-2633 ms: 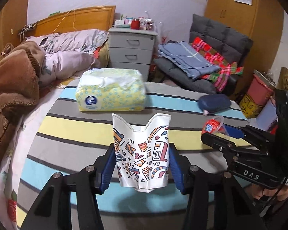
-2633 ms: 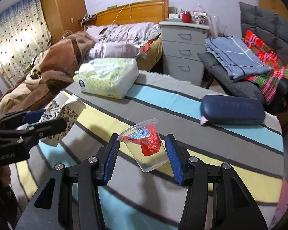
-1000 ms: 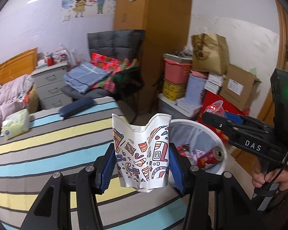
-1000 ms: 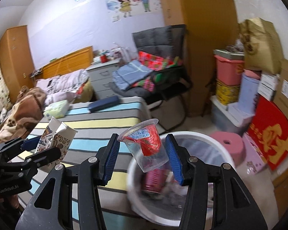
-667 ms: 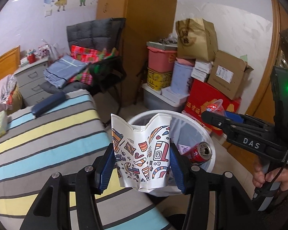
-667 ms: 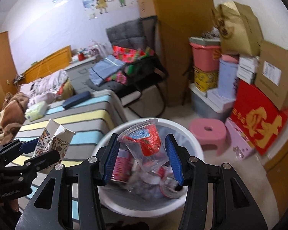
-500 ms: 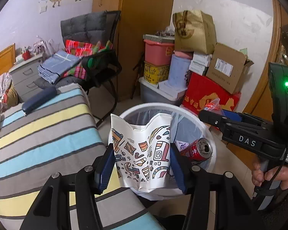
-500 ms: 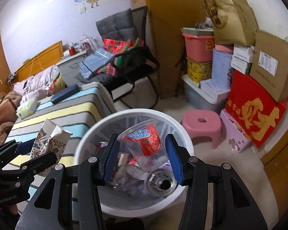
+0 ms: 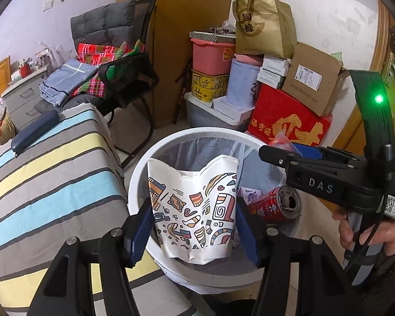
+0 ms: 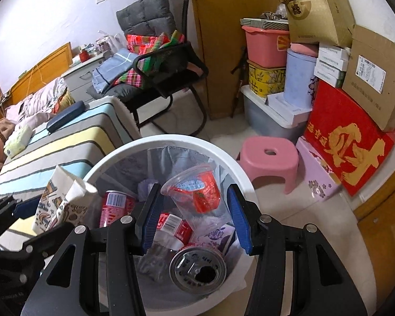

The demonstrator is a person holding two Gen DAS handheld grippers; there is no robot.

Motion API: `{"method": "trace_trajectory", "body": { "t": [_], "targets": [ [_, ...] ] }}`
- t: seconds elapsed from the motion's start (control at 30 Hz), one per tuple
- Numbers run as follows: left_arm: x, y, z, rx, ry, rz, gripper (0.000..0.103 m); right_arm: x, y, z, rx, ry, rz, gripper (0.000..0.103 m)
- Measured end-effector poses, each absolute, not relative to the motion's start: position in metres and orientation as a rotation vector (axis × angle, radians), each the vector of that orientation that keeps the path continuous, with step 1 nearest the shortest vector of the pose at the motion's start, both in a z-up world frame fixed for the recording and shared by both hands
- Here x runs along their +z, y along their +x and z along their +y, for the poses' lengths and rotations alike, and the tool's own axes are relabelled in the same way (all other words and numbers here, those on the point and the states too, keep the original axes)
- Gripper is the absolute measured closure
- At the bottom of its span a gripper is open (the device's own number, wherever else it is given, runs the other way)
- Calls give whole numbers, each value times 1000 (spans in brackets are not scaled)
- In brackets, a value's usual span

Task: Collect trash

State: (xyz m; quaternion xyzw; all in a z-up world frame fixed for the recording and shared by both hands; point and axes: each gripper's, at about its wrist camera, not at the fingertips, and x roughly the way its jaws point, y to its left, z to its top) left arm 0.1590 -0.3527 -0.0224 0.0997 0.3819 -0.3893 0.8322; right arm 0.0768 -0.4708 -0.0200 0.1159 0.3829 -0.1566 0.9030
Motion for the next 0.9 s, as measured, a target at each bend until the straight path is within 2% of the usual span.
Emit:
{"method": "trace_trajectory", "body": {
  "t": [0.03,0.1,0.13,0.47,0.9],
  "targets": [
    [-23,159,-353,-824,212,810,34,-20,77,-471,-326,242,788,51],
    [-23,159,-352,-813,213,811,33,-19,75,-472,-329,248,784,41],
    [-22,159,-350,-810,212,811,33,-18,74,-471,-331,246,778,39],
    [-8,151,-331,-776,188,770,32,-5,68,-461,-335,229,729,39],
    [10,97,-265,-652,180,657,31,11,18,-406,-343,189,592,39]
  ]
}}
